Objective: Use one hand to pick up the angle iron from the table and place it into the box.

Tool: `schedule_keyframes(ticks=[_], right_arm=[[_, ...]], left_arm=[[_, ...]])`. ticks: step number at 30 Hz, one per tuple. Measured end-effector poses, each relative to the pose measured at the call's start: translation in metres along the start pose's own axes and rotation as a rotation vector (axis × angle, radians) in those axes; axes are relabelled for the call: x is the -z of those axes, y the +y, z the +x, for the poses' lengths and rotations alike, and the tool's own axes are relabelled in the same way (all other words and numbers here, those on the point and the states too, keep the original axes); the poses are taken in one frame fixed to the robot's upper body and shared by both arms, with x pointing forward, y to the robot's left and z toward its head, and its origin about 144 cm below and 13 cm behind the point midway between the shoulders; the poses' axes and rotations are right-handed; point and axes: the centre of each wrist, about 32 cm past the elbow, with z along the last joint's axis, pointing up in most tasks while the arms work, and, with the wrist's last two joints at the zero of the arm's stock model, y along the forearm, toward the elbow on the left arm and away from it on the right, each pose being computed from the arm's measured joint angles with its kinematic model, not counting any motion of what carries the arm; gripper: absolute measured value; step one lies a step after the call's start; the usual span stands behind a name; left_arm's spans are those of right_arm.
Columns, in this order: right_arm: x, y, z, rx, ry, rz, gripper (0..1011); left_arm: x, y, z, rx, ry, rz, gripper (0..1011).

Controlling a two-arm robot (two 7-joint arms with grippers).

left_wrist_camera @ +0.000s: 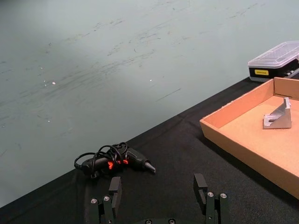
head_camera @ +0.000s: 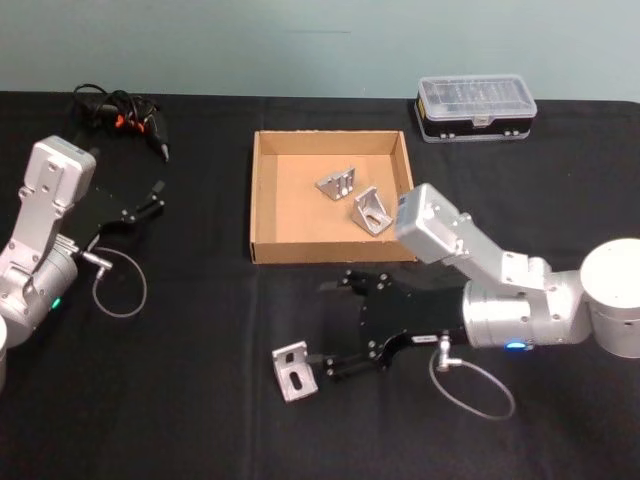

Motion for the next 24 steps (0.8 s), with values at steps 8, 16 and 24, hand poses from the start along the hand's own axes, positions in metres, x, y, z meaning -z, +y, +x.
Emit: schedule_keyframes(ticks=[8,16,24], right_arm=[[0.004,0.017,0.005,-0.048,0.004,-0.036,1003],[0.008,0.031,0.011,-0.076,0.013,-0.062,1003],[0.012,0.04,0.015,-0.09,0.017,-0.068,1003]], left_arm=[[0.0,0.0,0.0,0.0,0.0,0.0,1011],[0.0,0.0,0.0,0.0,0.0,0.0,1011],[0.0,0.0,0.0,0.0,0.0,0.0,1011]])
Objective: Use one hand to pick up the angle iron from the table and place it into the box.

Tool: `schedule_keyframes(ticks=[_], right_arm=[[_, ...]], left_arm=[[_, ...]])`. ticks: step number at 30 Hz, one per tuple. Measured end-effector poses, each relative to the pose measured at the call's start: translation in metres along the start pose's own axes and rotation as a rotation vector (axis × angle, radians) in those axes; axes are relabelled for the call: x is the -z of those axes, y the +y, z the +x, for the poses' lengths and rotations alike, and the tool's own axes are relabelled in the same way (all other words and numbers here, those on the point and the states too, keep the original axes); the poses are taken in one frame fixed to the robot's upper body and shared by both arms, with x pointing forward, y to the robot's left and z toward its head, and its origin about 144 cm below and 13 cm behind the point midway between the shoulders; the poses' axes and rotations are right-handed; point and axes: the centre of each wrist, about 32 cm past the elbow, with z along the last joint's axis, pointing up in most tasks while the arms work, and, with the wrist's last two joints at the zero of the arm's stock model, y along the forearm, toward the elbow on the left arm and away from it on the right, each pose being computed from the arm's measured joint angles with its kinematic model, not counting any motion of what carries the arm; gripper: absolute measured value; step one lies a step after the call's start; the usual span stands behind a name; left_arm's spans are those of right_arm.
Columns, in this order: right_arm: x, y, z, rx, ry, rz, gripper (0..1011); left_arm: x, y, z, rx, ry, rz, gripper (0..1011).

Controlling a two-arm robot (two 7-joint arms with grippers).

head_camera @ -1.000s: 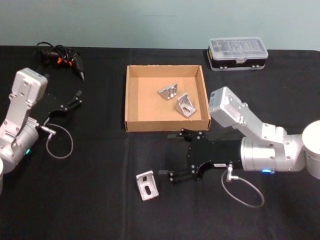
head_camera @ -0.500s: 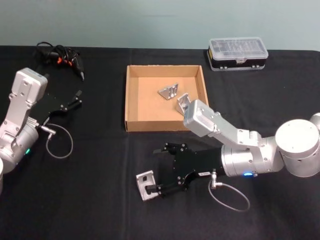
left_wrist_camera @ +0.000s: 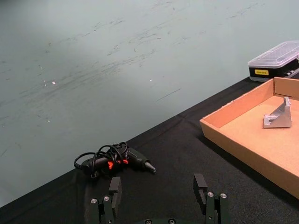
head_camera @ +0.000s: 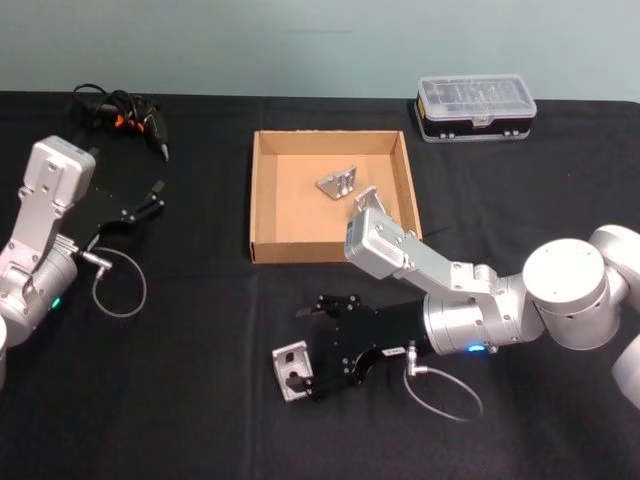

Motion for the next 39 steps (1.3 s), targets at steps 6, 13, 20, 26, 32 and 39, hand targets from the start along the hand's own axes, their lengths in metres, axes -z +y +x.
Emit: schedule_keyframes(ticks=[6,13,20,26,32,39], right_arm=[[0.003,0.006,0.003,-0.008,0.007,-0.001,1003],[0.005,0.01,0.006,-0.017,0.014,0.003,1003],[0.006,0.012,0.007,-0.024,0.02,0.006,1003],[0.007,0.014,0.009,-0.027,0.027,0.001,1003],[0.006,0.017,0.011,-0.021,0.027,0.004,1003],[0.006,0.019,0.011,-0.021,0.027,0.008,932]], left_arm=[[0.0,0.0,0.0,0.0,0.0,0.0,1011],[0.0,0.0,0.0,0.0,0.0,0.0,1011],[0.0,0.0,0.0,0.0,0.0,0.0,1011],[0.0,0.0,0.0,0.0,0.0,0.0,1011],[0.0,0.0,0.0,0.0,0.0,0.0,1011],[0.0,0.0,0.0,0.0,0.0,0.0,1011]])
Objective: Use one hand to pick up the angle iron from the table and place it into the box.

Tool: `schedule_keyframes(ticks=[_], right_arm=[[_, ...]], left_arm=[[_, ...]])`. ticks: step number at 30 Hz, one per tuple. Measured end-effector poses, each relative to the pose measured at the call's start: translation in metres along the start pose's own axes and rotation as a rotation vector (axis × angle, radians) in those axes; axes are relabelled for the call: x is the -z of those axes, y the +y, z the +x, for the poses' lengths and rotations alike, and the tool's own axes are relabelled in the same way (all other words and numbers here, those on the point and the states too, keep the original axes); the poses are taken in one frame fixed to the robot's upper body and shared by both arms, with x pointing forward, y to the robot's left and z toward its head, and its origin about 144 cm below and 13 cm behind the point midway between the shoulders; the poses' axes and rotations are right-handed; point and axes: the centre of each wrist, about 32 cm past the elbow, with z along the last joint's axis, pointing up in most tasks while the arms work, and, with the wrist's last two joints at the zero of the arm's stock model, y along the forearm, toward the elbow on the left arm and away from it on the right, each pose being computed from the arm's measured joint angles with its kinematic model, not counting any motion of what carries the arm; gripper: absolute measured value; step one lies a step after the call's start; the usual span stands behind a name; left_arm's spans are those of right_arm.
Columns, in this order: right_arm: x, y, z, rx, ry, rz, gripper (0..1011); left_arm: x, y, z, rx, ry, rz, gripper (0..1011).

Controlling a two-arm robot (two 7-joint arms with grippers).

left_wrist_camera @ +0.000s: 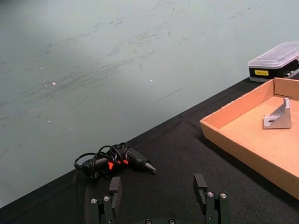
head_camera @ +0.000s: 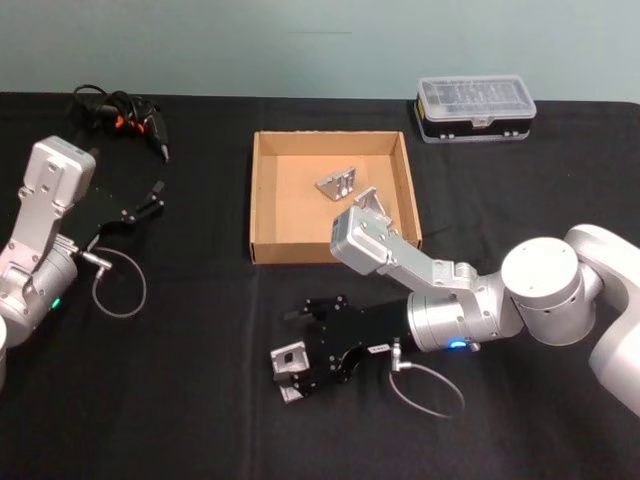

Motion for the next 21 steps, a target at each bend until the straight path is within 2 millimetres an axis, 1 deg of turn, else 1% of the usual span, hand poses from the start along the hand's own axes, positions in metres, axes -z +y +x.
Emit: schedule_keyframes(ticks=[2,3,6,7,9,10,11,14,16,18,19,21], right_arm=[[0.0,0.0003,0.0,0.0,-0.001,0.002,889],[0.0,0.0004,0.0,0.0,-0.002,0.003,838],[0.0,0.0004,-0.0001,0.002,-0.004,0.005,785],[0.0001,0.0004,-0.0001,0.003,-0.005,0.007,733],[0.0002,0.0003,-0.0001,0.004,-0.007,0.009,678],[0.0003,0.0004,0.0,0.004,-0.008,0.009,630],[0.0005,0.0005,0.0,0.005,-0.008,0.009,621],[0.0009,0.0013,-0.0005,0.007,-0.01,0.009,510],[0.001,0.0015,-0.0007,0.007,-0.01,0.008,474],[0.0011,0.0018,-0.0009,0.008,-0.012,0.009,387],[0.0012,0.0019,-0.001,0.009,-0.012,0.009,369],[0.0012,0.0022,-0.0012,0.012,-0.013,0.009,285]], left_arm=[[0.0,0.0,0.0,0.0,0.0,0.0,1012],[0.0,0.0,0.0,0.0,0.0,0.0,1011],[0.0,0.0,0.0,0.0,0.0,0.0,1011],[0.0,0.0,0.0,0.0,0.0,0.0,1011],[0.0,0.0,0.0,0.0,0.0,0.0,1011],[0.0,0.0,0.0,0.0,0.0,0.0,1011],[0.0,0.0,0.0,0.0,0.0,0.0,1011],[0.0,0.0,0.0,0.0,0.0,0.0,1011],[0.0,0.0,0.0,0.0,0.0,0.0,1011],[0.0,0.0,0.0,0.0,0.0,0.0,1011],[0.0,0.0,0.0,0.0,0.0,0.0,1011],[0.0,0.0,0.0,0.0,0.0,0.0,1011]])
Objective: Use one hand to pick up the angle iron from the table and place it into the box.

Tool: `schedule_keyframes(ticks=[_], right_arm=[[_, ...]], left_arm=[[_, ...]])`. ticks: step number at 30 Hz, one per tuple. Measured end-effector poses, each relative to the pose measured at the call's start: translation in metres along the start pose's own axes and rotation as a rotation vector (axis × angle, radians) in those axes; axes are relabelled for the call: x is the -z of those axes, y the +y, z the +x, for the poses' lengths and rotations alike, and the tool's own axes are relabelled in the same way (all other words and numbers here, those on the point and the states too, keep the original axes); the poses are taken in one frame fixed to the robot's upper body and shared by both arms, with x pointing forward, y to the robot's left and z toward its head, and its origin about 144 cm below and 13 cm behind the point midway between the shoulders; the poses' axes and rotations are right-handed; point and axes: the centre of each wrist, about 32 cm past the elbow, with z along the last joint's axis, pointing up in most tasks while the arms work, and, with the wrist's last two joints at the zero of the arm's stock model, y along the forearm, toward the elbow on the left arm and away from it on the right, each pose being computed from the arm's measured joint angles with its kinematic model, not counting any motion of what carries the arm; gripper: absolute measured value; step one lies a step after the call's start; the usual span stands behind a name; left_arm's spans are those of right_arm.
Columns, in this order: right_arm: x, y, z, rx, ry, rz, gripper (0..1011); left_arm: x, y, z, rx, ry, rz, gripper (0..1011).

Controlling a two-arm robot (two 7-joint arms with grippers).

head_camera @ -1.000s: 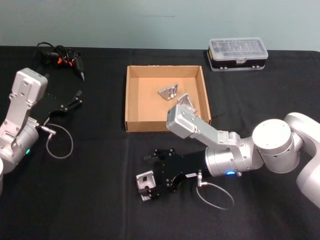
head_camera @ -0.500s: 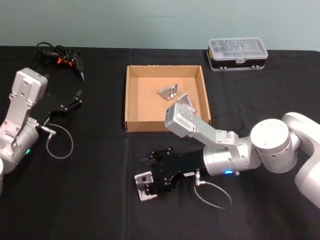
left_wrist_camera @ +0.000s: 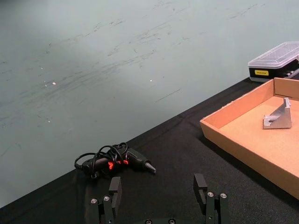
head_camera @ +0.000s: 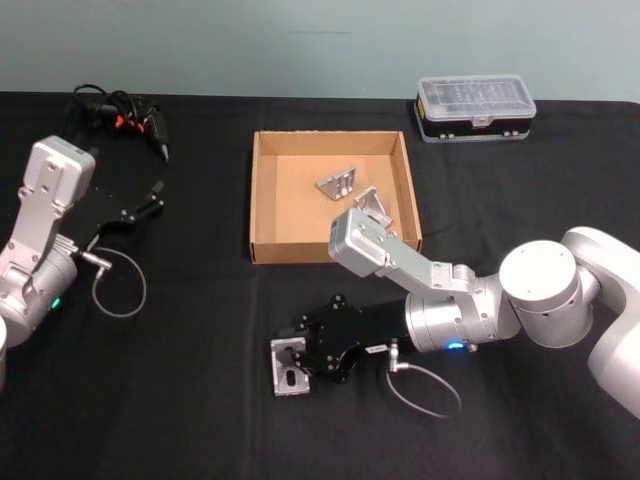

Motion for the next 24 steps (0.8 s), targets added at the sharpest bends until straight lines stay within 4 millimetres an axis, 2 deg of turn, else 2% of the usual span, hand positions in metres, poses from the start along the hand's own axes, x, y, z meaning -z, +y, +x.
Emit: schedule_keyframes(ticks=[5,8,20,24], right_arm=[[0.0,0.0,0.0,0.006,-0.001,0.001,135],[-0.001,0.0,-0.001,0.01,-0.003,0.003,86],[-0.016,-0.016,-0.006,0.061,-0.034,0.059,86],[-0.026,-0.031,-0.009,0.134,-0.047,0.103,86]], left_arm=[[0.0,0.0,0.0,0.0,0.0,0.0,1011],[0.0,0.0,0.0,0.0,0.0,0.0,1011],[0.0,0.0,0.0,0.0,0.0,0.0,1011],[0.0,0.0,0.0,0.0,0.0,0.0,1011]])
